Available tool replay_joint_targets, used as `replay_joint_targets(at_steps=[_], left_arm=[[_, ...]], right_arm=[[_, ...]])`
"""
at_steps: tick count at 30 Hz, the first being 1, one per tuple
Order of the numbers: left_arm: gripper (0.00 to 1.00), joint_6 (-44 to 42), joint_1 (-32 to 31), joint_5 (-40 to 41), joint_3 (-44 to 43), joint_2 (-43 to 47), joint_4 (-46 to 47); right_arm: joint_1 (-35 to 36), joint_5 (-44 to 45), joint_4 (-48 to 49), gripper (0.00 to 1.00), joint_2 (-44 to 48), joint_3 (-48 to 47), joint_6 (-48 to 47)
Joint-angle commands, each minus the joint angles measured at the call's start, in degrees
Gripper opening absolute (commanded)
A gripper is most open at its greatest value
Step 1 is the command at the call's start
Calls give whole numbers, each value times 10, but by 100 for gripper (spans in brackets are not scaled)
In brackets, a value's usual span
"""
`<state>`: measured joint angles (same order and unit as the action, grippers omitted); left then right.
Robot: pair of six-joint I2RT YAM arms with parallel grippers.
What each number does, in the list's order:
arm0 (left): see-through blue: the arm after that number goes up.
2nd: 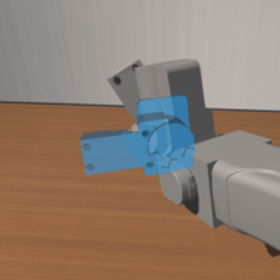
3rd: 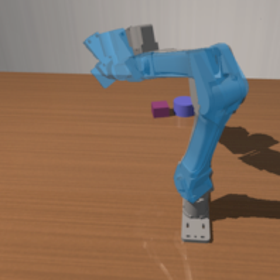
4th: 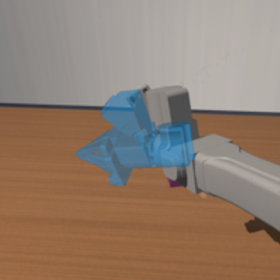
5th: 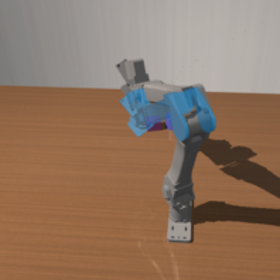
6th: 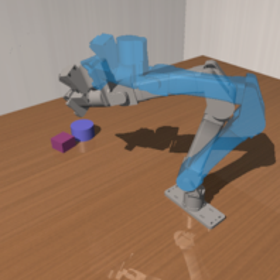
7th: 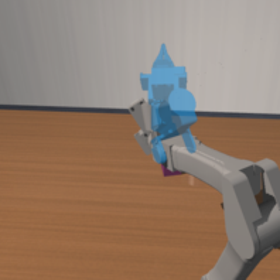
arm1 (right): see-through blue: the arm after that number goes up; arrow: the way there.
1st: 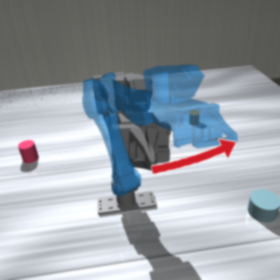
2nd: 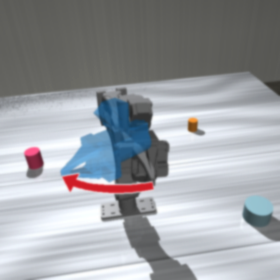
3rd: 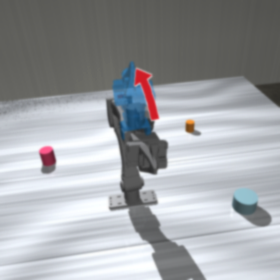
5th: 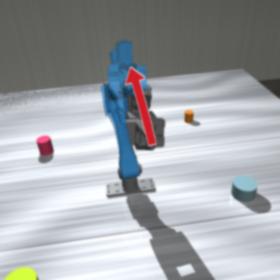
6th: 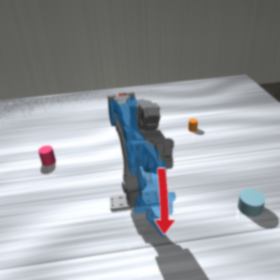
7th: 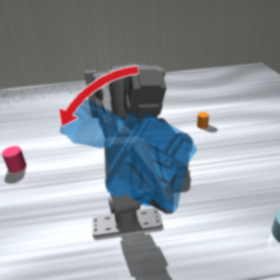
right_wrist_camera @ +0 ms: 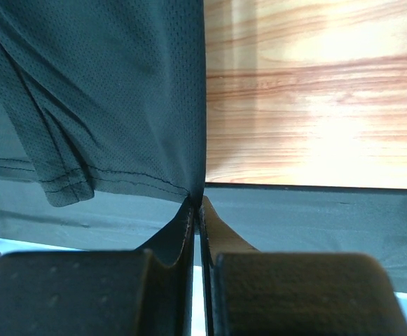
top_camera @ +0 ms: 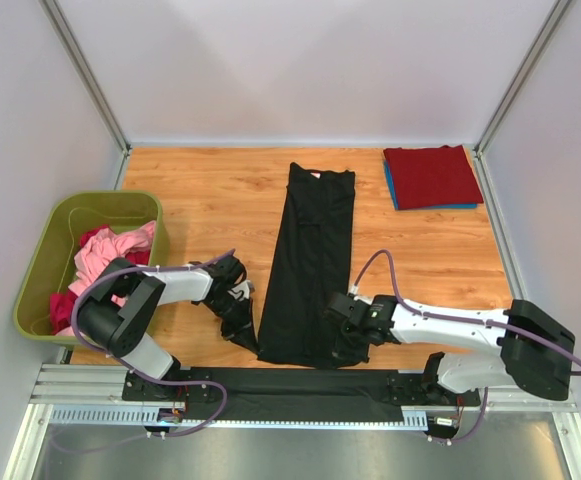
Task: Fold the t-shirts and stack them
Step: Fold the tshirt
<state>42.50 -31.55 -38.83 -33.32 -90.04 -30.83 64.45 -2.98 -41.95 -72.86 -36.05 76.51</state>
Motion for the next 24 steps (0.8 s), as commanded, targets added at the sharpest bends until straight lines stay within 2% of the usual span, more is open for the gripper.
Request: replay_joint_targets(at_steps=[1,5,14,20,24], left_arm=[[0,18,-7,-5,-3,3,-19],[0,29,-7,2,-35,20,-56],[0,28,-6,12,-108,-7,-111],[0,19,10,29,-163,-33,-143],[0,5,33,51,-233,-58,-183]], right_arm=[[3,14,-24,0,18,-23,8],[3,27,-61,0,18,-46,1],[-17,58,-131,0,-14,-111,-50],[-80,60,-155,0,-31,-158,-126],[-147,56,-164,0,-46,-190,-190]])
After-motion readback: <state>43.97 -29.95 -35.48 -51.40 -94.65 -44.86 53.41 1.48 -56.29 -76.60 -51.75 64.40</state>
